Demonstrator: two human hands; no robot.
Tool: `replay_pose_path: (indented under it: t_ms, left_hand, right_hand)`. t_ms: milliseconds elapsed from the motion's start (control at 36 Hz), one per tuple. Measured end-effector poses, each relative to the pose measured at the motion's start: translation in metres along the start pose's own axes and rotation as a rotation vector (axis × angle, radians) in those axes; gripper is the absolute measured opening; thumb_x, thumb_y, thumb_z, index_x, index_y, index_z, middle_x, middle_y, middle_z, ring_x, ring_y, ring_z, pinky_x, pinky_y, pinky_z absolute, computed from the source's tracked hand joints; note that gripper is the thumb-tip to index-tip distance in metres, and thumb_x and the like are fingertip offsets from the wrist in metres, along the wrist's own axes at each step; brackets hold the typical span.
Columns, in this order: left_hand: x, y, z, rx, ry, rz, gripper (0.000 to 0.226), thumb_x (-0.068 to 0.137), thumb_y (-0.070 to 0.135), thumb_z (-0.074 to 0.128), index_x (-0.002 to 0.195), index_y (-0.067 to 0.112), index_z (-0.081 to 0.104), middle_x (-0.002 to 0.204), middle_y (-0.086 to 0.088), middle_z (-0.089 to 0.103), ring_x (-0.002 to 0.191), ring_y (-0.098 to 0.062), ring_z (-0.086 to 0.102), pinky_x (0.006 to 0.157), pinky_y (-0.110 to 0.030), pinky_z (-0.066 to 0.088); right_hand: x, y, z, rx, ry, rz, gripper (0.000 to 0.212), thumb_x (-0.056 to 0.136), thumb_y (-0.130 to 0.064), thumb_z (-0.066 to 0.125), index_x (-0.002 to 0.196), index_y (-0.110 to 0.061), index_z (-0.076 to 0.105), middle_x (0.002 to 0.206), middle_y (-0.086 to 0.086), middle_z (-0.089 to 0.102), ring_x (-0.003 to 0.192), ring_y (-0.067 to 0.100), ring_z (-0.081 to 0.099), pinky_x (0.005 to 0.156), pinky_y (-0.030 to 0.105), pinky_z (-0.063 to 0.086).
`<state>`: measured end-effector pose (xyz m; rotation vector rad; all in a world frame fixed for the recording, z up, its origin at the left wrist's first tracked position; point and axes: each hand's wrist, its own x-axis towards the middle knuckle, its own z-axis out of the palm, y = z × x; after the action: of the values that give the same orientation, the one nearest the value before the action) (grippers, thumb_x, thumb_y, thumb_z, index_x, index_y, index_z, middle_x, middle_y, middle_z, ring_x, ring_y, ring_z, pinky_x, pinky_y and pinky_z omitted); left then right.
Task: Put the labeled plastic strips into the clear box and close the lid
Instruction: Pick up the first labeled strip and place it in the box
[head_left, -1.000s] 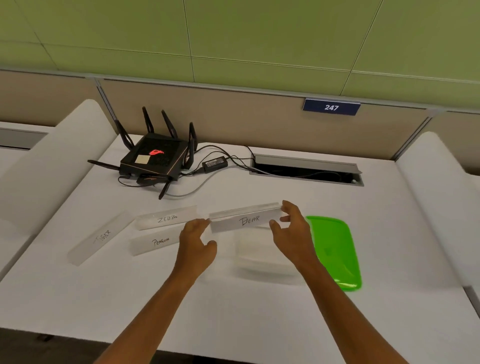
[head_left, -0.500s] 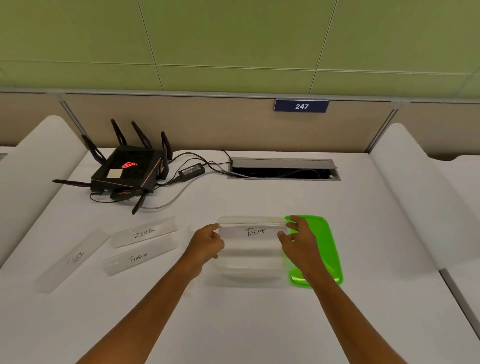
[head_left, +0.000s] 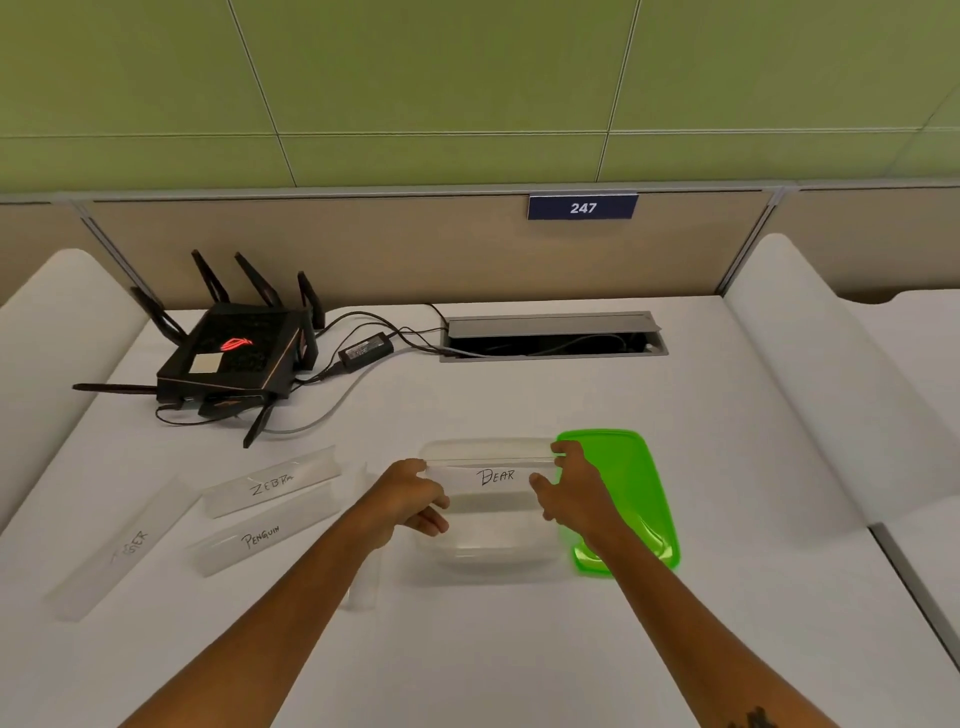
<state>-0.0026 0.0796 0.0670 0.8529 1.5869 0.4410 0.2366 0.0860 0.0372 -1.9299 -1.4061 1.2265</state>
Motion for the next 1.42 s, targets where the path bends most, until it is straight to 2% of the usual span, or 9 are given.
replay_pose_path:
  t_ms: [83, 194, 278, 361, 444, 611, 972, 1111, 1417]
  left_hand:
    - [0.005, -0.001, 0.002, 0.018, -0.025, -0.014, 0.079, 0.09, -0.003, 0.057, 0.161, 0.005, 0.021, 0.109, -0.022, 0.073, 0.067, -0.029, 0.076, 0.065, -0.037, 0.063]
    - [0.013, -0.002, 0.007, 0.036, -0.034, -0.019, 0.068, 0.092, -0.004, 0.052, 0.155, 0.0, 0.027, 0.108, -0.025, 0.073, 0.072, -0.03, 0.077, 0.069, -0.038, 0.064]
    - [0.012, 0.001, 0.011, 0.062, -0.046, -0.041, 0.028, 0.092, -0.006, 0.05, 0.118, 0.003, 0.047, 0.112, -0.029, 0.072, 0.084, -0.039, 0.077, 0.085, -0.046, 0.064]
    - [0.015, 0.003, 0.015, 0.098, -0.056, -0.066, 0.009, 0.091, -0.006, 0.049, 0.096, 0.001, 0.052, 0.097, -0.023, 0.073, 0.08, -0.037, 0.078, 0.079, -0.041, 0.065]
    - [0.021, 0.001, 0.018, 0.117, -0.07, -0.095, 0.012, 0.091, -0.006, 0.049, 0.099, -0.003, 0.057, 0.09, -0.02, 0.071, 0.069, -0.029, 0.075, 0.065, -0.033, 0.065]
    - [0.027, -0.002, 0.02, 0.109, -0.074, -0.108, 0.014, 0.092, -0.006, 0.047, 0.095, 0.003, 0.058, 0.085, -0.018, 0.069, 0.059, -0.023, 0.072, 0.056, -0.029, 0.061]
    - [0.031, -0.011, 0.019, -0.136, -0.1, -0.09, 0.014, 0.097, -0.001, 0.054, 0.1, -0.006, 0.067, 0.085, -0.018, 0.071, 0.066, -0.023, 0.068, 0.064, -0.032, 0.061]
    - [0.03, -0.012, 0.02, -0.372, -0.074, -0.078, 0.012, 0.097, -0.003, 0.056, 0.096, -0.008, 0.067, 0.089, -0.021, 0.075, 0.077, -0.028, 0.072, 0.076, -0.038, 0.063]
    - [0.032, -0.016, 0.017, -0.632, -0.073, -0.095, 0.015, 0.097, -0.001, 0.055, 0.11, -0.007, 0.06, 0.112, -0.029, 0.075, 0.104, -0.037, 0.075, 0.088, -0.044, 0.06]
  right_hand:
    - [-0.001, -0.002, 0.002, -0.016, -0.031, 0.035, 0.054, 0.095, -0.02, 0.066, 0.142, -0.016, 0.039, 0.077, -0.011, 0.051, 0.055, 0.022, 0.063, 0.063, 0.037, 0.056]
    - [0.002, -0.003, 0.008, -0.042, -0.067, 0.078, 0.06, 0.093, -0.023, 0.065, 0.145, -0.015, 0.036, 0.079, 0.004, 0.066, 0.051, 0.023, 0.06, 0.053, 0.035, 0.053]
    - [0.005, -0.003, 0.011, -0.089, -0.079, 0.088, 0.064, 0.093, -0.026, 0.065, 0.148, -0.015, 0.034, 0.098, 0.009, 0.07, 0.046, 0.021, 0.06, 0.062, 0.039, 0.061]
    - [0.006, -0.004, 0.013, -0.118, -0.088, 0.096, 0.066, 0.093, -0.026, 0.064, 0.15, -0.013, 0.033, 0.117, 0.008, 0.065, 0.052, 0.026, 0.066, 0.063, 0.044, 0.064]
    - [0.007, -0.006, 0.015, -0.171, -0.099, 0.117, 0.067, 0.093, -0.027, 0.063, 0.151, -0.012, 0.032, 0.123, 0.006, 0.059, 0.066, 0.037, 0.076, 0.071, 0.047, 0.064]
    - [0.01, -0.005, 0.021, -0.214, -0.095, 0.123, 0.07, 0.093, -0.034, 0.062, 0.152, -0.013, 0.031, 0.141, 0.009, 0.057, 0.062, 0.033, 0.077, 0.078, 0.045, 0.064]
    - [0.01, 0.001, 0.024, -0.131, -0.016, 0.142, 0.061, 0.092, -0.032, 0.064, 0.144, -0.011, 0.042, 0.101, -0.002, 0.061, 0.064, 0.032, 0.077, 0.076, 0.046, 0.064]
    - [0.01, 0.002, 0.028, -0.056, 0.05, 0.163, 0.058, 0.089, -0.027, 0.065, 0.141, -0.011, 0.048, 0.107, 0.0, 0.062, 0.062, 0.031, 0.076, 0.073, 0.046, 0.064]
    - [0.013, 0.005, 0.025, 0.079, 0.149, 0.182, 0.05, 0.09, -0.018, 0.065, 0.138, -0.01, 0.055, 0.109, -0.002, 0.056, 0.047, 0.024, 0.067, 0.067, 0.044, 0.065]
